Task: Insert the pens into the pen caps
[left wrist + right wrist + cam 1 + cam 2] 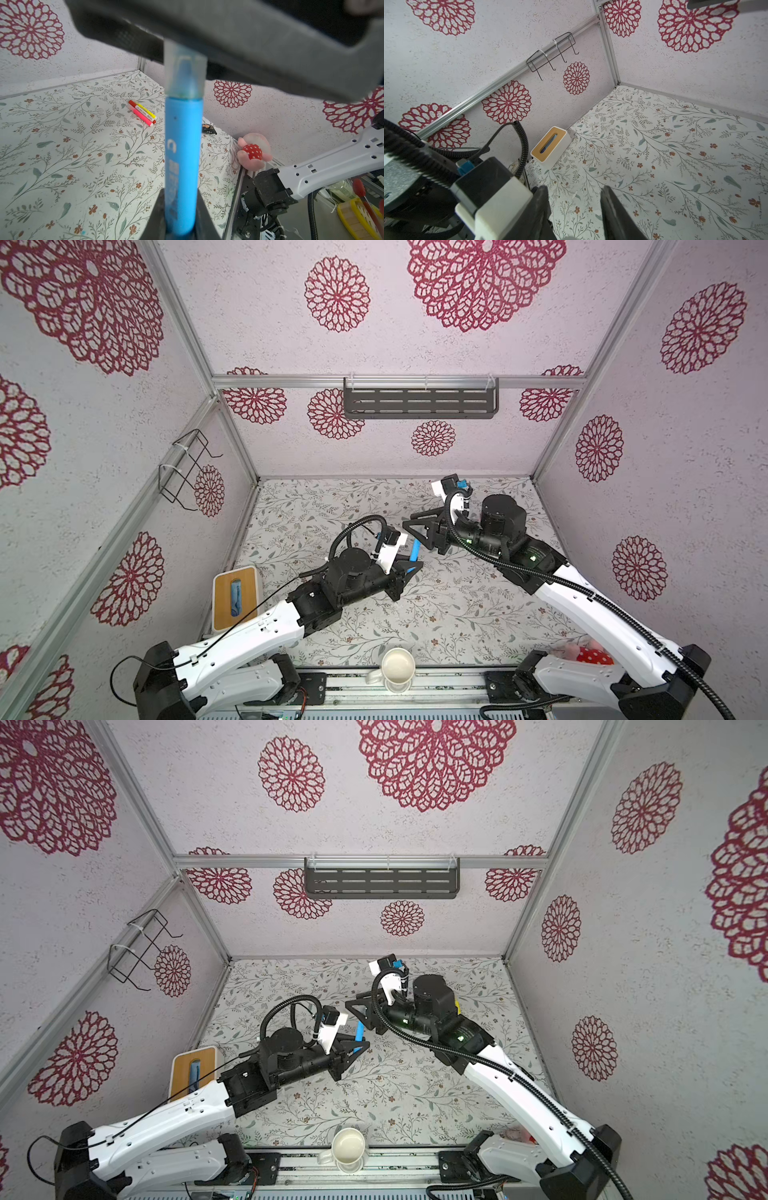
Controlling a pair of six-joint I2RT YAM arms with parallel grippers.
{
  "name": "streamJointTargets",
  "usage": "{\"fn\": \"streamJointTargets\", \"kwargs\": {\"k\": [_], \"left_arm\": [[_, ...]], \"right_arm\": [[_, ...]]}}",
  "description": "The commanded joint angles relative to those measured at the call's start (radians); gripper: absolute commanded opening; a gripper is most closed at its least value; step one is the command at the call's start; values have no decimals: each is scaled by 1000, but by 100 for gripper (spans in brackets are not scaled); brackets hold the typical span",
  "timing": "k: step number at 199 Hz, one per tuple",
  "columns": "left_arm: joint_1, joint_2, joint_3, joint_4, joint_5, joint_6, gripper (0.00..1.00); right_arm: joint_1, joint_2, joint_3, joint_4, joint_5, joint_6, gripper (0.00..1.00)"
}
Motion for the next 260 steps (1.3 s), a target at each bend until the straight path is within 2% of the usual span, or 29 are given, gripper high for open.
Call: {"fn": "streamJointTargets", "kwargs": {"k": [1,47,98,124,133,184,260], "left_arm": [[-5,-19,22,31,2,22,0],[-4,-17,18,33,3,20,0],[-3,-17,15,33,-2,20,0],[-2,-17,15,32,-1,21,0],[-2,-18,15,34,-1,21,0],[12,-32,12,57,21,6,0],[96,-65,23,90,101,-45,0]], "right_arm": [[7,-1,15,13,2,-13,32],[12,9,23,16,-28,-13,29],[19,22,27,6,-39,-22,6],[22,20,25,0,-41,-25,4],[24,19,26,0,-40,-26,0],[44,17,-7,-5,-33,-30,0],[173,-34,-220,21,124,-2,0]]}}
